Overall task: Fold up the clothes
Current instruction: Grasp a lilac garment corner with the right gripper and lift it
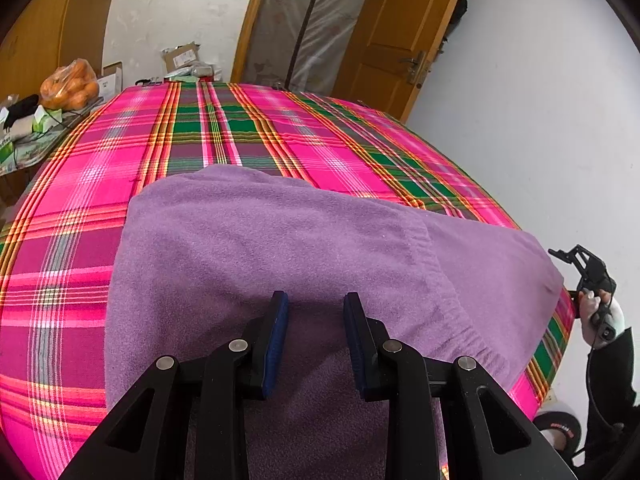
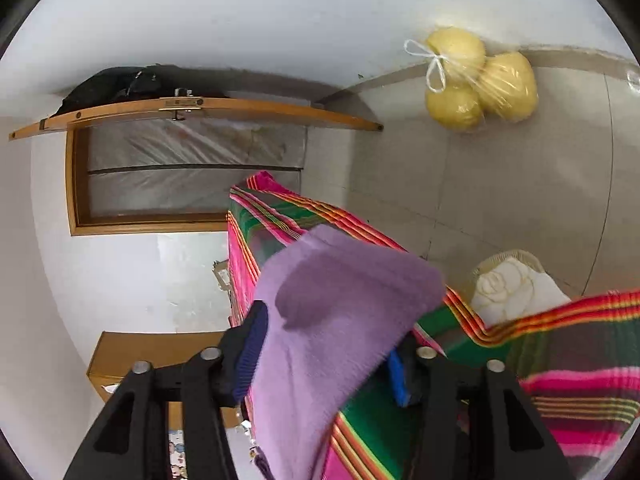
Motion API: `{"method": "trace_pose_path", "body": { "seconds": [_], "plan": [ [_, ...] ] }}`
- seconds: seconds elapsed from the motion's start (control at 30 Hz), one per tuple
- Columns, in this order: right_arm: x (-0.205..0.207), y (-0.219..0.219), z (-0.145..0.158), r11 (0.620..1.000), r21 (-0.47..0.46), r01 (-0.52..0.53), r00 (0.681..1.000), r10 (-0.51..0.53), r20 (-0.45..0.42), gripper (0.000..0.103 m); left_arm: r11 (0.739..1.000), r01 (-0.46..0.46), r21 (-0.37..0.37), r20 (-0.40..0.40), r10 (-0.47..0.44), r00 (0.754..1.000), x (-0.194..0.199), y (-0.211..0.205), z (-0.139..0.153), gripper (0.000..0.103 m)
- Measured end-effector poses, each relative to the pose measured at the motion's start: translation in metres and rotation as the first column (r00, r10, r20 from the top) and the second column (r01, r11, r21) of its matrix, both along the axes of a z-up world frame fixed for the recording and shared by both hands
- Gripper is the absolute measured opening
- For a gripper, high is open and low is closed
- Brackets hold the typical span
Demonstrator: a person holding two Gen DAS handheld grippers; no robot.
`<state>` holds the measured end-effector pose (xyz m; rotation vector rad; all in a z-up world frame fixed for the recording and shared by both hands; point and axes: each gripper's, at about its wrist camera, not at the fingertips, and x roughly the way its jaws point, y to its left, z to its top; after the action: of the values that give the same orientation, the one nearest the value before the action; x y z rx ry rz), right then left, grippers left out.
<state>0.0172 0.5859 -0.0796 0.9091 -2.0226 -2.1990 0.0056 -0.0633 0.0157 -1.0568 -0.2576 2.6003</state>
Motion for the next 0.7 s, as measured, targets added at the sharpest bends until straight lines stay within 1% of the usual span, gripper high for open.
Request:
{"method": "trace_pose_path", "body": {
  "seconds": [0.07,0.1,0.17,0.27,0.37,0.53,0.7],
  "plan": [
    [-0.002,-0.001,0.006,0.999,0.034,0.007,1.0,-0.006,-0.014,0.029,1.0,0.0,0.004,0.0,0.0,1.0,0.0,-0.001,0.0,0.029],
    [-0.002,-0.001,0.009,0.999,0.047,0.008,1.0,-0.007,-0.02,0.027,1.0,0.001,0.006,0.0,-0.001,1.0,0.0,-0.002,0.0,0.029],
    [-0.003,-0.001,0.016,0.997,0.077,0.013,0.999,-0.01,-0.031,0.019,1.0,0.001,0.013,0.001,-0.001,1.0,-0.001,-0.003,0.0,0.029],
    [-0.002,-0.003,0.027,0.992,0.126,0.015,0.999,-0.009,-0.05,0.014,1.0,0.002,0.023,0.002,-0.002,1.0,-0.001,-0.004,0.0,0.029],
    [-0.001,-0.007,0.043,0.984,0.177,0.007,0.997,0.007,-0.078,0.013,1.0,0.001,0.03,0.001,-0.002,1.0,-0.001,-0.005,0.0,0.029],
    [0.002,-0.022,0.077,0.966,0.258,-0.011,0.991,0.045,-0.126,0.012,0.999,0.001,0.047,0.0,-0.001,1.0,0.0,-0.007,-0.001,0.029],
    [0.005,-0.047,0.114,0.94,0.338,-0.044,0.978,0.109,-0.176,0.012,0.998,0.0,0.056,-0.003,0.0,1.0,0.002,-0.008,-0.001,0.029]
  ]
}}
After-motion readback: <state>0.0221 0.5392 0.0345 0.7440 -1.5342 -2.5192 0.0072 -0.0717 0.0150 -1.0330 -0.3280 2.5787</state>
